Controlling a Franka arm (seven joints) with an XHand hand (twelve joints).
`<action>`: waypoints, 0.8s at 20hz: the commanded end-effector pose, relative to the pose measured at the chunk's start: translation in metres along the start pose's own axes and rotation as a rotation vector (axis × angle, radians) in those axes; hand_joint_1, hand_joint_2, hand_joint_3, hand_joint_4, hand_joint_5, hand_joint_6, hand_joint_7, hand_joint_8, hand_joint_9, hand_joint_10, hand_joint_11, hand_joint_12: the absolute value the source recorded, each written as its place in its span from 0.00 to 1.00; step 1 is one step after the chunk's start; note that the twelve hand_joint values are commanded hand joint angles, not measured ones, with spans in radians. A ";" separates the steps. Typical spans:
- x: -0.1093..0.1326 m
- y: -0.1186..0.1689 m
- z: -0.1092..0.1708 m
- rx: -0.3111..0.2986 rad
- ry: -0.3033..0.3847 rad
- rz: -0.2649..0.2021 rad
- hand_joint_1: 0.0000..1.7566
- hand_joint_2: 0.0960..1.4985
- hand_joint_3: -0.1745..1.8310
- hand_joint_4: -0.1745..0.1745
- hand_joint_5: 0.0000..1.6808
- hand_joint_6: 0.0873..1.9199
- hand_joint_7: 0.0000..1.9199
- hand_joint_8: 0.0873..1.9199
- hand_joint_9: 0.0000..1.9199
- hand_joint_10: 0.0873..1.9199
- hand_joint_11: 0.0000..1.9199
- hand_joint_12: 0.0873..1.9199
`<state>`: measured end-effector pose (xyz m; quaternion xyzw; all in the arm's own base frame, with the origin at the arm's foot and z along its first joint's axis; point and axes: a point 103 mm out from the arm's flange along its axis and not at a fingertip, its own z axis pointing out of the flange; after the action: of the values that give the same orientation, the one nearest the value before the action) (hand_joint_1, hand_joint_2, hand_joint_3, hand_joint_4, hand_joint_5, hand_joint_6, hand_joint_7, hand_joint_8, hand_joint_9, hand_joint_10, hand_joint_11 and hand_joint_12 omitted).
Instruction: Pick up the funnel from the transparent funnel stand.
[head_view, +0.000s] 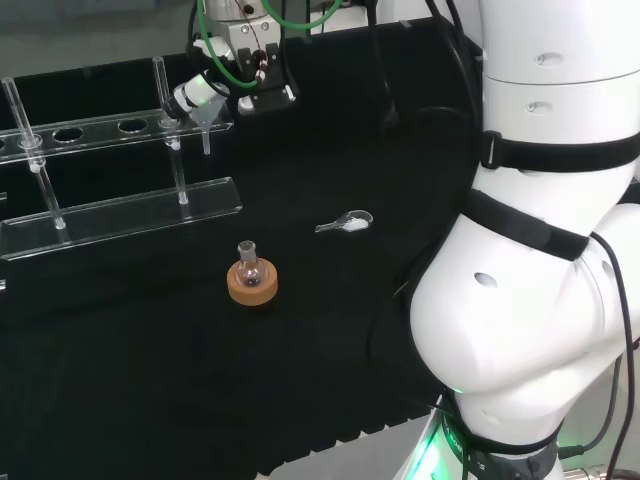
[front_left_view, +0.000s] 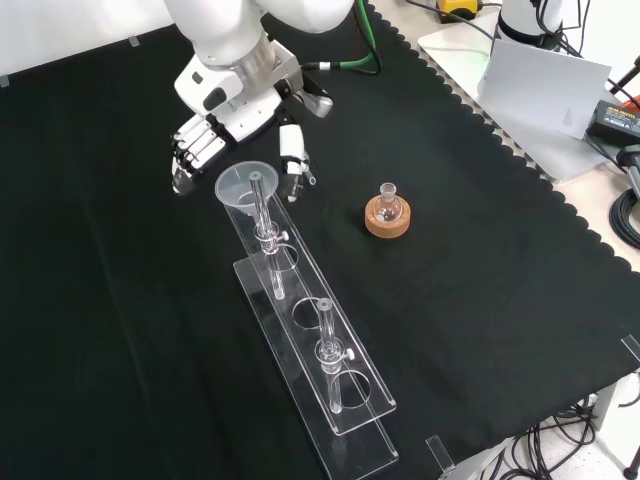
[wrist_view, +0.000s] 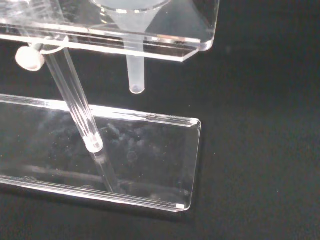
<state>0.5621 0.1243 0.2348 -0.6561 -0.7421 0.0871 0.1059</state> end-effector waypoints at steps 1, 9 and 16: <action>-0.005 0.000 0.004 0.003 0.016 0.007 0.20 0.41 0.09 0.43 0.01 0.00 0.05 0.27 0.02 0.38 0.00 0.58; -0.008 0.003 0.010 0.012 0.018 0.011 0.22 0.42 0.09 0.39 0.07 0.00 0.10 0.28 0.06 0.39 0.00 0.63; -0.003 0.010 0.014 0.012 0.023 0.005 0.24 0.43 0.09 0.38 0.13 0.00 0.15 0.28 0.10 0.38 0.00 0.66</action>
<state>0.5665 0.1205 0.2202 -0.6592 -0.7379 0.0862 0.1167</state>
